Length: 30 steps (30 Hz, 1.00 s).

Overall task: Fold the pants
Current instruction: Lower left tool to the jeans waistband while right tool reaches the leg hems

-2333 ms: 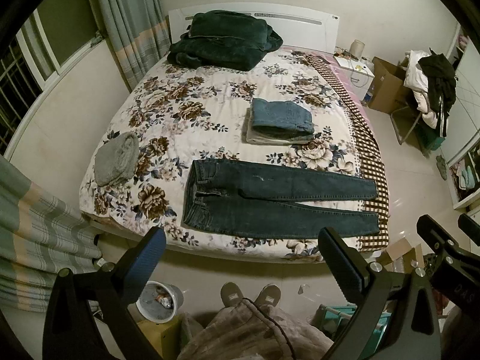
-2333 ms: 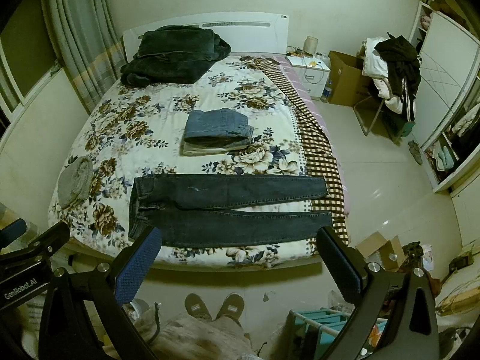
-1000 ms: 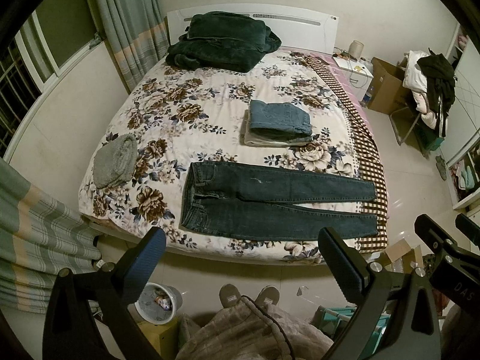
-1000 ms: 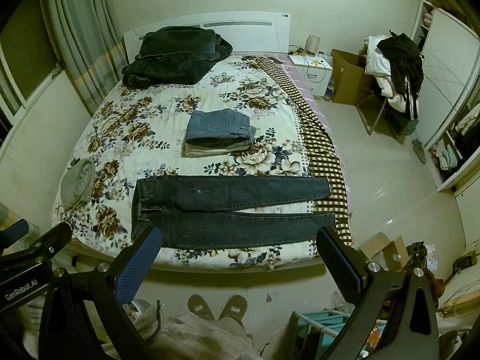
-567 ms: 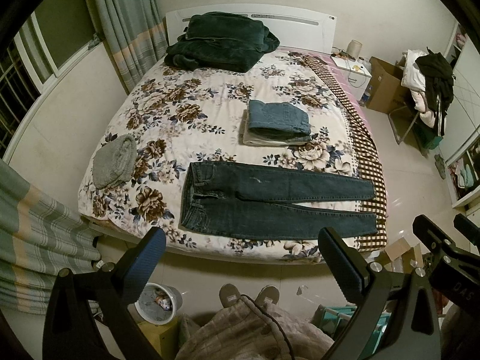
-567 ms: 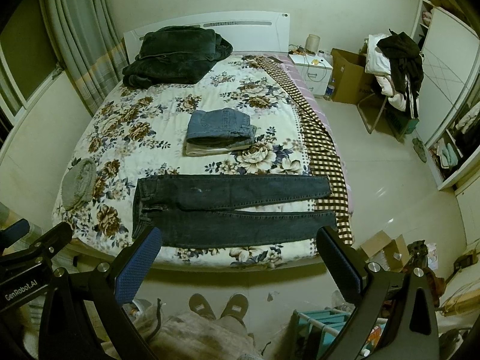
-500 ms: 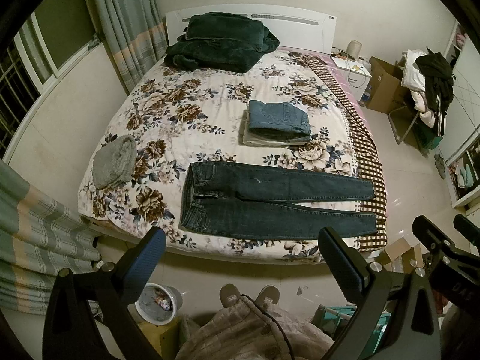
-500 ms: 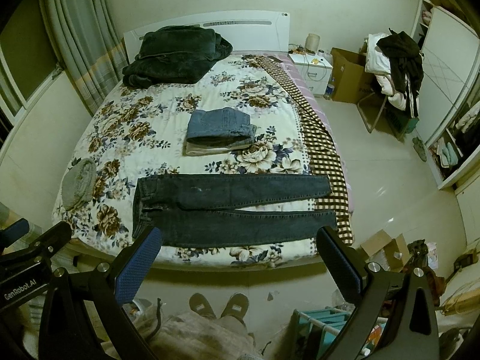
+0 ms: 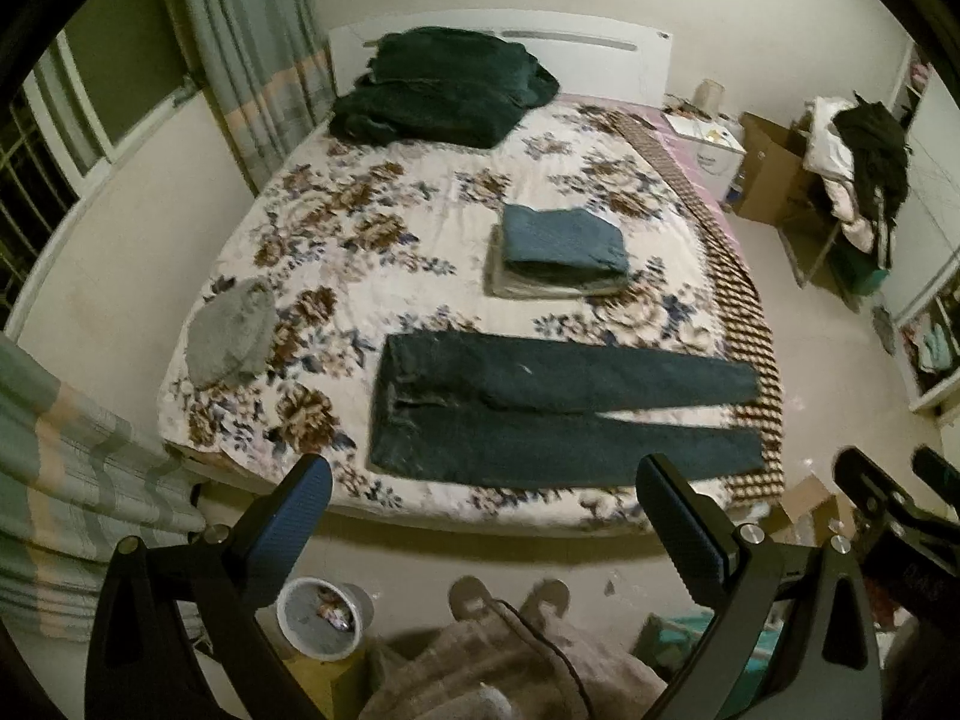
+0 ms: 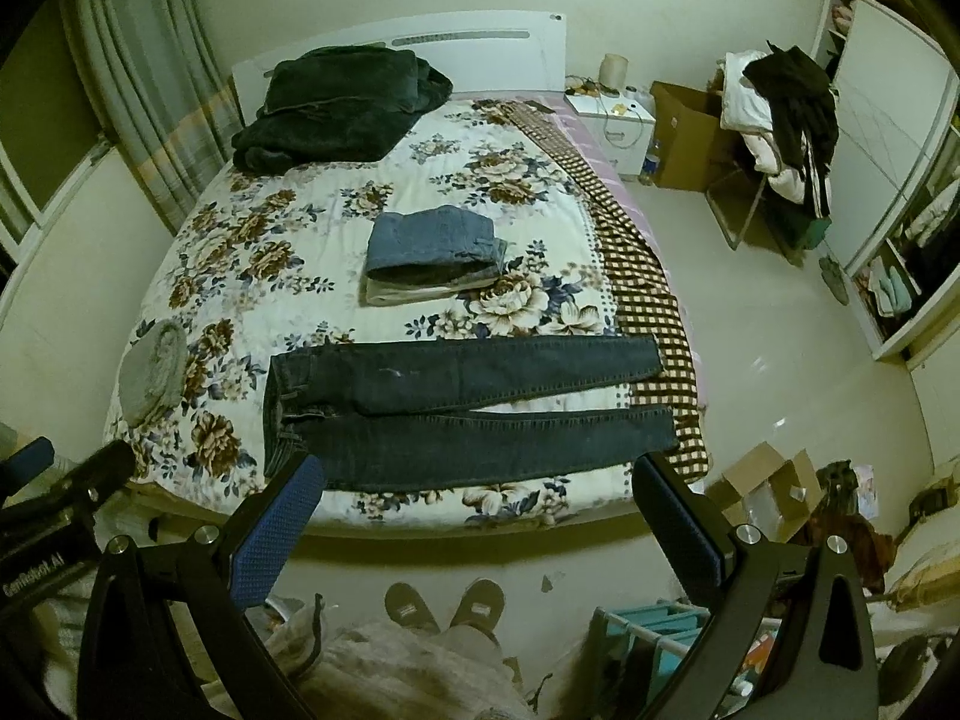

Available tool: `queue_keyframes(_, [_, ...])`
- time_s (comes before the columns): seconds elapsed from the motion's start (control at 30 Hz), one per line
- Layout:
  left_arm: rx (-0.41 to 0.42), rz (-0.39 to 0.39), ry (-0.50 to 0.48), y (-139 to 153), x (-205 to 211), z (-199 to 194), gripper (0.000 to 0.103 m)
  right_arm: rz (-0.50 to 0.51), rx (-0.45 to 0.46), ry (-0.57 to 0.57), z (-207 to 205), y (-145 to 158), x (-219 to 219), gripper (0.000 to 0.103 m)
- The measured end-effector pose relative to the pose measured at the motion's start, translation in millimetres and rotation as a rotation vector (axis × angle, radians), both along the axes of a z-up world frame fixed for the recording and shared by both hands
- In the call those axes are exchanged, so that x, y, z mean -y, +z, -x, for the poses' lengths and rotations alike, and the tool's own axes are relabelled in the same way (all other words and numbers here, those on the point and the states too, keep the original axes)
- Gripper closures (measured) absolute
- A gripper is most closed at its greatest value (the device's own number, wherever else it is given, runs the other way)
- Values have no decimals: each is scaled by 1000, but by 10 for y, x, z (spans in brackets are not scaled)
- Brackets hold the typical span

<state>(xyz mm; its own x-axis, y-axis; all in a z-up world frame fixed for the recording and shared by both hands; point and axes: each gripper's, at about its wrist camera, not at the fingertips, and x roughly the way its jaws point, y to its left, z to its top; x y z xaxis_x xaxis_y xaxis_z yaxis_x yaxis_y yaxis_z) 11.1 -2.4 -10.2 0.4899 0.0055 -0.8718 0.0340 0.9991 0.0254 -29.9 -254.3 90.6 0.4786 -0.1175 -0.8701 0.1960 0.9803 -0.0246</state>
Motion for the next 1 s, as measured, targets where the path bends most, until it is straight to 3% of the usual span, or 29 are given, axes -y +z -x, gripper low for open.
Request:
queue_keyframes(0.27, [20,-33,50,-349,-305,-759,0,47,5,-163,-463,-412,51,0])
queue_keyframes(0.43, [-76,-40,138,-901,-475,-1493,0,21,-25,-263,-1073,-871,484,0])
queue_keyframes(0.6, [-220,-32,293,-1631,-625,-2215,0,-77,-125,-385,-1828,-1680,1107,0])
queue_keyframes(0.87, [-476,56,622,-3090,-861,-3313,0,-214,-297,-588,-3156,-3596,2421,0])
queue_keyframes(1.0, [-562,70,716,-3835,-846,-3797,0,-235,-366,-672,-3631,-4445,2946,0])
